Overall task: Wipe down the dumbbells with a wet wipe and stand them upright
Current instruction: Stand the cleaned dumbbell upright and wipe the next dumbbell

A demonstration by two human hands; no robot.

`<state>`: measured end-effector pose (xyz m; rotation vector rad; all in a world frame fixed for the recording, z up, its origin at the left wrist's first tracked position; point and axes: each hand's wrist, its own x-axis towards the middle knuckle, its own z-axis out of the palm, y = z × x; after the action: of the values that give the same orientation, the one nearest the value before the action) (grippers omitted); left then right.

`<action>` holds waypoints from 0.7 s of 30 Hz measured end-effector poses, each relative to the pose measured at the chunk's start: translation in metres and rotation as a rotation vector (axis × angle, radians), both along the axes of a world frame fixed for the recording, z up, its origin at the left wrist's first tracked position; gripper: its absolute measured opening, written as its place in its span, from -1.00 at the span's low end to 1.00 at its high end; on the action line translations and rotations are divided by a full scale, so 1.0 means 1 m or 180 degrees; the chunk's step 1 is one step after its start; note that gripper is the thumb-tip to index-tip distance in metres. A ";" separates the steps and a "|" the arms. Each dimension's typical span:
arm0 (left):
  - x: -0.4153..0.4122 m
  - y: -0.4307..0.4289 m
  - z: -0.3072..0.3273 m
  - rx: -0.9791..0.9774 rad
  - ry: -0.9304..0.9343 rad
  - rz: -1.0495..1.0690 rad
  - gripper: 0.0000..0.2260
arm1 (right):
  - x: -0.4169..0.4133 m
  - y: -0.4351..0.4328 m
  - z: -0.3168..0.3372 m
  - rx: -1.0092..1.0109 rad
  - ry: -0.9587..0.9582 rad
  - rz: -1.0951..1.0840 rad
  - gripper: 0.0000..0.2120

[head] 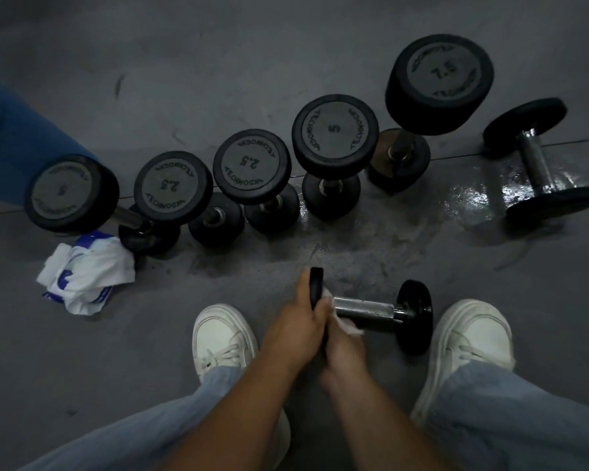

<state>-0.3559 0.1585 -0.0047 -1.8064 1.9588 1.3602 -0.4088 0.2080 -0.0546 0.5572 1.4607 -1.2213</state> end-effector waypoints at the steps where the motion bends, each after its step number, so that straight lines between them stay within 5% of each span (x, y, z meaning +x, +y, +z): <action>1: 0.000 0.000 0.000 0.0009 0.0002 -0.0022 -0.40 | 0.002 0.004 -0.002 0.0034 0.0016 0.0008 -0.71; 13: -0.001 -0.014 0.001 -0.0330 -0.0288 -0.0634 -0.43 | -0.011 -0.024 -0.008 -0.0461 -0.0288 -0.0538 -0.76; 21: -0.008 0.002 0.004 -0.0339 -0.0091 0.0114 -0.36 | -0.017 -0.028 -0.006 -0.0467 -0.0094 -0.0339 -0.74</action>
<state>-0.3644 0.1606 -0.0004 -1.9052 2.0299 1.2551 -0.4255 0.1800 -0.0603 0.5564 1.3183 -1.3859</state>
